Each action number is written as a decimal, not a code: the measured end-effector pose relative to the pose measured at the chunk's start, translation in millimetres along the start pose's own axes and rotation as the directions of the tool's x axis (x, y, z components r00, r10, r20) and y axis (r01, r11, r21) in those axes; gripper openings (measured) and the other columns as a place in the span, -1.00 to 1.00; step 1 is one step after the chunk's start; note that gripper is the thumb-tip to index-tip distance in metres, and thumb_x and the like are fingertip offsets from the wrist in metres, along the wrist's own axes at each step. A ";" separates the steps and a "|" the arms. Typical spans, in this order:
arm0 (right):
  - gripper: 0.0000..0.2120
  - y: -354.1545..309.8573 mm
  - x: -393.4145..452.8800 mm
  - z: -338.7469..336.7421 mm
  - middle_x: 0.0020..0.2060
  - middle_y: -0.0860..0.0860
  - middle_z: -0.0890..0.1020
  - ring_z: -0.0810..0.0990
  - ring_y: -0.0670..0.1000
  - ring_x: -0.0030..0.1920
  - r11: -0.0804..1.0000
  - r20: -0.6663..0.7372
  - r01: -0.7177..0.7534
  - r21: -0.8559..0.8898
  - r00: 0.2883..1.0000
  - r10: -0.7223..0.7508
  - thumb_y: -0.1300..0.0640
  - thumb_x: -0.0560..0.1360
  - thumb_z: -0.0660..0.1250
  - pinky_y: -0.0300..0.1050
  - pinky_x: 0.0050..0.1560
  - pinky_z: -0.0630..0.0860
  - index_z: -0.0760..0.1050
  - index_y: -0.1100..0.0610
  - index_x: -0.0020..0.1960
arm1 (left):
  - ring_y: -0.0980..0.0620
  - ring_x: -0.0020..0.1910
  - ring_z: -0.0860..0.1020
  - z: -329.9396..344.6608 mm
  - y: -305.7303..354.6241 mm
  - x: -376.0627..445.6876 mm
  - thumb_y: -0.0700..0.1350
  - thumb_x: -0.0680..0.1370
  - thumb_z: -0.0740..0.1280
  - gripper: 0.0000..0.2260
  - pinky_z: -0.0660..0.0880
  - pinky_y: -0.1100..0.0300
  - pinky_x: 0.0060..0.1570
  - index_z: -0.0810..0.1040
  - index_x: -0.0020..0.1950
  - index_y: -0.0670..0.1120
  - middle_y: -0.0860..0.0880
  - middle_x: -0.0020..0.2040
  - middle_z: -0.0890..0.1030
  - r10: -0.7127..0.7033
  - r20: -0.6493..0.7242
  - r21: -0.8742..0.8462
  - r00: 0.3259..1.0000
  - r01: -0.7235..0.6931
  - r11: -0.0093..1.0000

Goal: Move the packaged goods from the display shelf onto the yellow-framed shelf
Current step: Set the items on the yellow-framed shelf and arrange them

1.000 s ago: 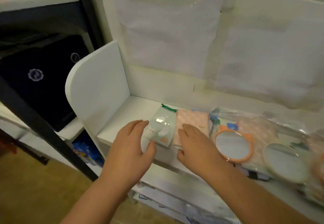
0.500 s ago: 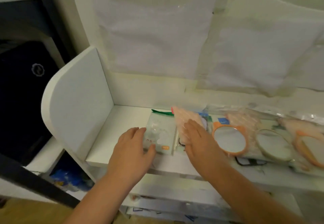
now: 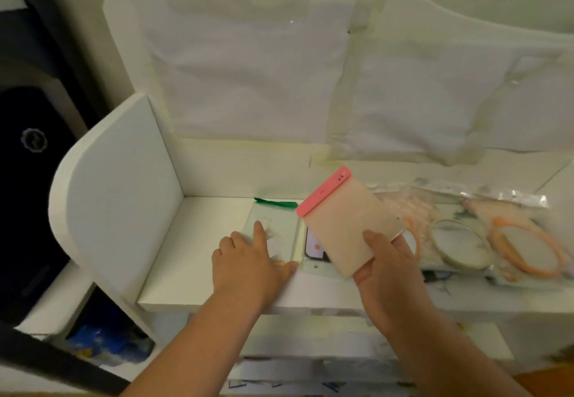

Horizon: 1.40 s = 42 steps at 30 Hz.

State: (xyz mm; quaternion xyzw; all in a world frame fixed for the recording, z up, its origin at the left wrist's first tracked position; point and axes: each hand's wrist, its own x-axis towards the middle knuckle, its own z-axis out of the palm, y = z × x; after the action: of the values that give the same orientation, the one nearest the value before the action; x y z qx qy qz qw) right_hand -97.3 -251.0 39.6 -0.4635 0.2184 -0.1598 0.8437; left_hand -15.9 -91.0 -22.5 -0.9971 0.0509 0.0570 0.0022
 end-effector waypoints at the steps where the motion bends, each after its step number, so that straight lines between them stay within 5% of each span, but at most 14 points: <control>1: -0.69 0.8 -3.2 -3.1 -0.07 -0.07 0.74 0.73 -0.04 -0.07 0.999 0.013 -0.021 0.032 1.000 0.021 0.31 0.63 0.13 0.01 0.02 0.62 0.51 -0.05 0.11 | -0.19 0.30 0.39 -2.0 -1.3 0.7 0.53 0.38 0.07 -0.09 0.36 -0.03 0.22 0.04 0.58 0.02 -0.17 0.36 0.42 0.000 0.003 0.004 1.000 0.000 1.000; 7: -0.70 -1.1 -16.0 -11.6 0.10 0.12 0.71 0.70 0.12 0.07 0.960 0.014 -0.157 0.232 0.987 0.158 0.31 0.61 0.15 0.06 -0.03 0.67 0.48 0.06 0.25 | -0.17 0.20 0.47 -17.5 -14.4 15.0 0.49 0.20 0.39 -0.08 0.46 0.00 0.13 0.26 0.37 0.00 -0.14 0.21 0.43 -0.068 0.057 -0.298 0.996 0.082 0.951; 10: -0.71 -5.2 -21.7 -19.0 0.12 0.16 0.69 0.68 0.17 0.11 0.939 0.021 -0.182 0.293 0.983 0.184 0.30 0.58 0.17 0.11 0.05 0.63 0.46 0.09 0.26 | -0.19 0.15 0.53 -18.6 -29.3 29.1 0.27 0.28 0.53 -0.22 0.45 0.06 -0.02 0.33 0.31 -0.11 -0.14 0.19 0.49 -0.111 0.141 -0.552 0.984 0.171 0.816; 13: -0.65 -6.8 -23.0 -27.8 0.16 0.19 0.66 0.64 0.21 0.18 0.915 0.012 -0.204 0.349 0.977 0.213 0.29 0.55 0.20 0.18 0.13 0.56 0.43 0.09 0.31 | -0.11 -0.06 0.60 -17.9 -38.8 37.3 0.07 0.41 0.51 -0.58 0.51 0.05 -0.11 0.49 0.12 -0.13 -0.09 0.05 0.63 -0.096 0.134 -0.718 0.986 0.163 0.677; 17: -0.63 -10.5 -22.2 -39.4 0.12 0.19 0.68 0.65 0.20 0.16 0.893 -0.028 -0.209 0.398 0.970 0.240 0.31 0.51 0.21 0.19 0.13 0.55 0.45 0.13 0.30 | -0.17 -0.10 0.67 -15.2 -41.6 34.9 -0.13 0.49 0.44 -0.81 0.62 -0.18 0.00 0.50 0.04 -0.09 -0.15 -0.02 0.66 -0.073 0.186 -0.909 0.980 0.200 0.365; 24: -0.68 -41.1 -32.3 -66.6 0.15 0.21 0.67 0.64 0.27 0.17 0.869 0.010 -0.201 0.452 0.975 0.220 0.28 0.58 0.16 0.36 0.04 0.56 0.45 0.13 0.31 | -0.12 -0.05 0.68 -45.9 -12.3 -4.0 -0.26 0.56 0.34 -0.82 0.60 0.04 -0.15 0.55 0.15 -0.09 -0.12 0.03 0.71 0.008 0.185 -0.981 0.983 0.184 0.059; 27: -0.67 -60.3 -40.4 -87.5 0.15 0.20 0.67 0.64 0.24 0.17 0.870 0.018 -0.162 0.466 0.985 0.174 0.26 0.59 0.16 0.28 0.05 0.58 0.43 0.14 0.33 | -0.10 -0.05 0.68 -63.7 18.2 -30.8 -0.29 0.57 0.31 -0.79 0.55 0.13 -0.22 0.58 0.17 -0.12 -0.10 0.03 0.73 0.092 0.181 -0.983 0.979 0.182 0.000; 32: -0.64 -101.5 -71.6 -137.3 0.16 0.17 0.67 0.65 0.21 0.17 0.885 0.016 -0.056 0.463 0.998 0.055 0.24 0.55 0.20 0.24 0.11 0.56 0.44 0.05 0.33 | -0.14 0.04 0.68 -79.7 79.4 -77.0 -0.28 0.57 0.29 -0.75 0.56 0.05 -0.05 0.60 0.23 -0.11 -0.11 0.08 0.73 0.198 0.157 -0.984 0.967 0.171 -0.054; 40: -0.63 -175.6 -132.2 -241.5 0.12 0.11 0.70 0.68 0.12 0.13 0.894 -0.048 0.100 0.437 0.995 -0.088 0.28 0.56 0.19 0.13 0.15 0.54 0.46 0.01 0.30 | 0.05 -0.21 0.70 -92.8 196.8 -172.9 -0.26 0.59 0.28 -0.83 0.54 0.17 -0.27 0.61 0.04 -0.05 -0.04 -0.05 0.75 0.265 0.130 -0.973 0.955 0.174 -0.151; 42: -0.64 -193.4 -145.7 -268.9 0.13 0.13 0.69 0.67 0.14 0.15 0.887 -0.042 0.097 0.451 0.995 -0.088 0.27 0.57 0.18 0.13 0.17 0.52 0.47 0.01 0.30 | 0.02 -0.19 0.71 -95.9 227.4 -198.4 -0.26 0.59 0.27 -0.81 0.57 0.11 -0.19 0.62 0.08 -0.06 -0.06 -0.04 0.75 0.277 0.129 -0.971 0.952 0.178 -0.161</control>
State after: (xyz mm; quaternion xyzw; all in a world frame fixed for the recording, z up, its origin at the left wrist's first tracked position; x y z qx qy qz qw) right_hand -373.5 -474.2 108.9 -0.2629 0.1616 -0.2508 0.9175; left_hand -224.2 -298.1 95.7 -0.6194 0.0274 0.2238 -0.7520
